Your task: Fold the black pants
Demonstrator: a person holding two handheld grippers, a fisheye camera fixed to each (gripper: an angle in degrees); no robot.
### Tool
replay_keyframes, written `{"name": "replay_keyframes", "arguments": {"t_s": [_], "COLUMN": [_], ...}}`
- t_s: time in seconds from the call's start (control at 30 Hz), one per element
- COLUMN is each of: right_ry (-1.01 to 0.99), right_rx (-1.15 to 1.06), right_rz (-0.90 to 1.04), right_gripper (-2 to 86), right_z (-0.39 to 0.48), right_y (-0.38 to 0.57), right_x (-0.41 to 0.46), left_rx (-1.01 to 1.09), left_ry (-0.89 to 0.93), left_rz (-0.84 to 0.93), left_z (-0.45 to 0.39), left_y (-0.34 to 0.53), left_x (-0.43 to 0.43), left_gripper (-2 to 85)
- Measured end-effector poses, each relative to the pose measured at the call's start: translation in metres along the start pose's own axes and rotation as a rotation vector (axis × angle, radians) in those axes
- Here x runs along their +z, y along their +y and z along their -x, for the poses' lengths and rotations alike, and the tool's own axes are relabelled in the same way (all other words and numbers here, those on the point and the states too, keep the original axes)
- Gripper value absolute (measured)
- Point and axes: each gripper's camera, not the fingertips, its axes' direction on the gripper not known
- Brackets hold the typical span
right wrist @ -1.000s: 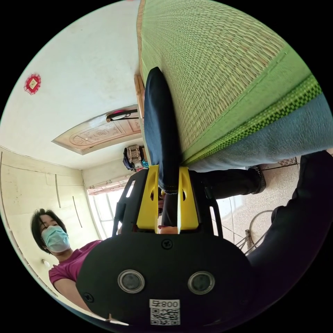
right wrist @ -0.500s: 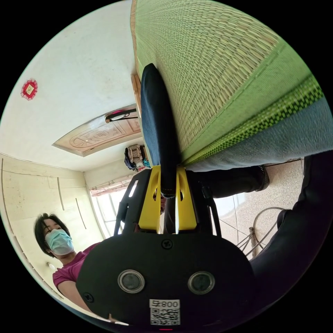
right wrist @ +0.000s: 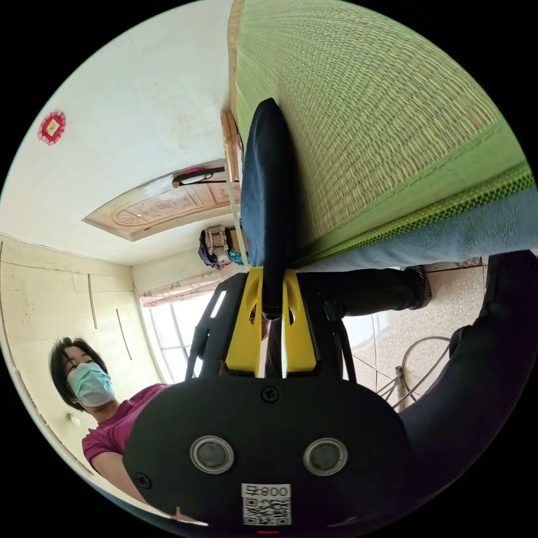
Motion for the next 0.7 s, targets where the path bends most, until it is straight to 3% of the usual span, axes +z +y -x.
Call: {"name": "replay_keyframes", "arguments": {"t_s": [0.37, 0.7], "right_ry": [-0.012, -0.026], "right_rx": [-0.115, -0.253], "right_rz": [-0.016, -0.124], "right_gripper": [3.4, 2.2], "right_z": [0.015, 0.036], "right_y": [0.038, 0.067], "right_x": [-0.072, -0.166], "left_rx": [0.074, 0.177], "left_ry": [0.01, 0.056], "left_rz": [0.007, 0.085], "left_z": [-0.031, -0.066], "left_y": [0.006, -0.012], "left_x": [0.084, 0.218], "left_gripper": [7.6, 7.6]}}
